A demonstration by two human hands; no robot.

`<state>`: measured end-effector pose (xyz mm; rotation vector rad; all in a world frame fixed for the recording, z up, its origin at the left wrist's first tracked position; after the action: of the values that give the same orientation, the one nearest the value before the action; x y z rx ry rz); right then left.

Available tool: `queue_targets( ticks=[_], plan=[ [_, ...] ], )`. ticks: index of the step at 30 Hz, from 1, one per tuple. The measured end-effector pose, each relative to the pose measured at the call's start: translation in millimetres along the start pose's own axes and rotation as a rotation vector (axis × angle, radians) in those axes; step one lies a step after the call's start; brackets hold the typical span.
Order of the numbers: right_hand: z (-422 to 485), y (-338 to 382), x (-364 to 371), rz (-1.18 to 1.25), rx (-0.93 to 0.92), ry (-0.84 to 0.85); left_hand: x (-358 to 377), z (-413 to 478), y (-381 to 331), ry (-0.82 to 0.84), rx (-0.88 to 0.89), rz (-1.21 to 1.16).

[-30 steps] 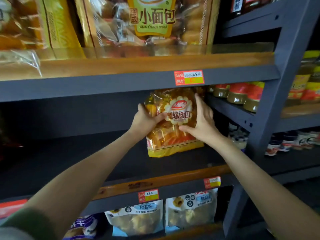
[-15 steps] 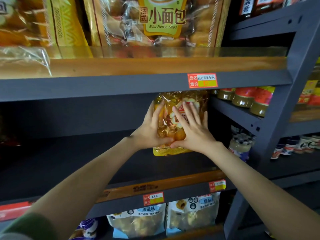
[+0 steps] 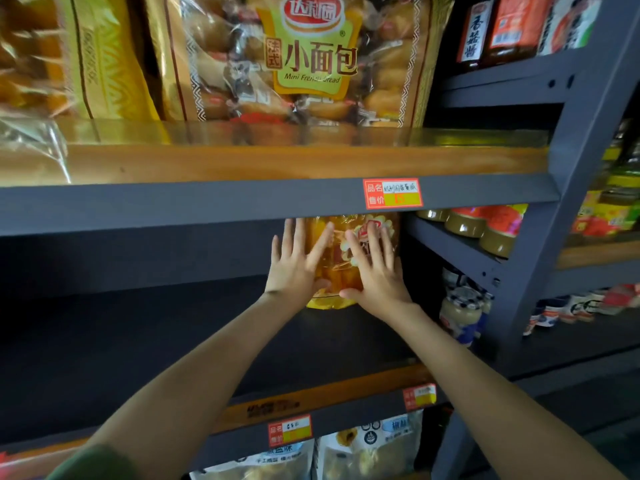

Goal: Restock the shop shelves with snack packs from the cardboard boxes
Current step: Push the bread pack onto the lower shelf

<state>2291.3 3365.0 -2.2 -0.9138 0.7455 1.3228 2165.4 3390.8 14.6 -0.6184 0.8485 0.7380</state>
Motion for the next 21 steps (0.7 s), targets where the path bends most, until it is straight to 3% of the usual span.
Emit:
queue_targets(
  ticks=[2, 4, 7, 10, 12, 15, 19, 21],
  plan=[
    [-2, -5, -6, 0.05, -0.024, -0.055, 2, -2, 6, 0.016, -0.071, -0.13],
    [-2, -12, -12, 0.097, 0.005, -0.113, -4, -2, 5, -0.036, -0.024, -0.107],
    [0, -32, -5, 0.244, 0.193, -0.108, -14, -10, -22, -0.22, 0.299, 0.13],
    [5, -42, 14, 0.447, 0.274, 0.01, 1, -17, -53, -0.243, 0.603, 0.347],
    [10, -33, 19, 0.442, 0.223, 0.077, 8, -10, -52, -0.232, 0.593, 0.445],
    [13, -13, 24, 0.413, 0.128, 0.133, 0, -1, -30, -0.251, 0.437, 0.503],
    [6, -2, 31, 0.42, -0.05, 0.188, -16, -14, -2, -0.342, 0.424, 0.555],
    [10, -13, 25, 0.414, -0.04, 0.141, -21, -18, 7, -0.354, 0.432, 0.568]
  ],
)
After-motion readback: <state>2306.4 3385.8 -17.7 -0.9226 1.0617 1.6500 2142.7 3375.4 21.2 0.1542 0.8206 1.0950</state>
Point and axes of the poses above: each hand's wrist, its own z-axis towards the middle knuckle, its own x-axis out of the palm, y = z × x, the point moved 10 cm from there along z, towards the middle knuckle, and after that the axes turned 15 degrees about -z, right-handed, at the moved point
